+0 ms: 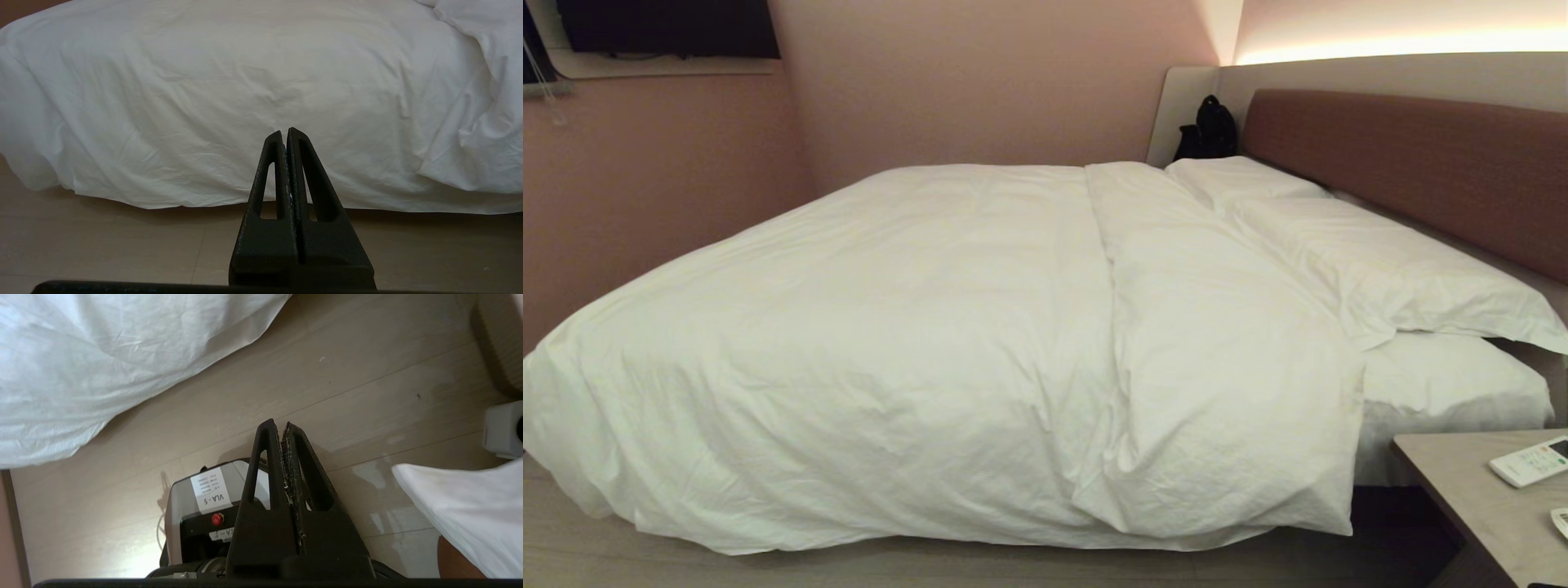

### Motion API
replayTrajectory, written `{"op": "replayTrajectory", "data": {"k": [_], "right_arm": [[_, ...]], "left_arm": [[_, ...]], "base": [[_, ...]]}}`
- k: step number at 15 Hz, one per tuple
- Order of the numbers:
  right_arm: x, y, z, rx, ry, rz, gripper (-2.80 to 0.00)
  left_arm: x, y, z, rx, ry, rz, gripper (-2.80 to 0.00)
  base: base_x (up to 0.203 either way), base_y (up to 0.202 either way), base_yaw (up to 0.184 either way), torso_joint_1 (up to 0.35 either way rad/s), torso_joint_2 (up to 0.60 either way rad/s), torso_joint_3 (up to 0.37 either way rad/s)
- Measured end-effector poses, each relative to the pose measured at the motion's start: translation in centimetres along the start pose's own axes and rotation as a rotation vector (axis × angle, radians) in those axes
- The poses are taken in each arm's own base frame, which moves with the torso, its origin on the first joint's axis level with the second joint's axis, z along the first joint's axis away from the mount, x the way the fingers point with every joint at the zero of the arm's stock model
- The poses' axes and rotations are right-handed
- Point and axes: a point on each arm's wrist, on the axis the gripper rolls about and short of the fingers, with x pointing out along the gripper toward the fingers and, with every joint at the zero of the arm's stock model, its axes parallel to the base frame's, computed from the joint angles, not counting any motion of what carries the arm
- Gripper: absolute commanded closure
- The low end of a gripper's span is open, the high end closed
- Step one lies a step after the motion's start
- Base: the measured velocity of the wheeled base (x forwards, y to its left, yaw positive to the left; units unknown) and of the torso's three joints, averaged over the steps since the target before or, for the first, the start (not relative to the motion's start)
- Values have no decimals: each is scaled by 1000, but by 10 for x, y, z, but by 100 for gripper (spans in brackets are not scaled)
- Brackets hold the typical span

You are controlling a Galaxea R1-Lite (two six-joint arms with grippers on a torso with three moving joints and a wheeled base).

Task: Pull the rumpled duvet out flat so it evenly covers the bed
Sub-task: Flatten the corners of the folded blanket

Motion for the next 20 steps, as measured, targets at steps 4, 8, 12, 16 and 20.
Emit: {"op": "replayTrajectory", "data": {"k": [4,8,12,16,20], "right_arm": [[0,0,1,-4,-2,0,0],[0,0,2,-10,-8,0,0],[-2,1,3,-22,-22,-3,0],[-3,3,3,-33,-25,0,0],[-1,5,6,-65,-22,28,0]], "left_arm": [[0,0,0,-2,1,0,0],[0,0,0,-3,0,0,0],[0,0,0,-3,1,0,0],[0,0,0,-3,0,0,0],[0,0,0,-2,0,0,0]], "base": [[0,0,0,0,0,0],[0,0,0,0,0,0],[0,0,0,0,0,0],[0,0,0,0,0,0],[0,0,0,0,0,0]]}}
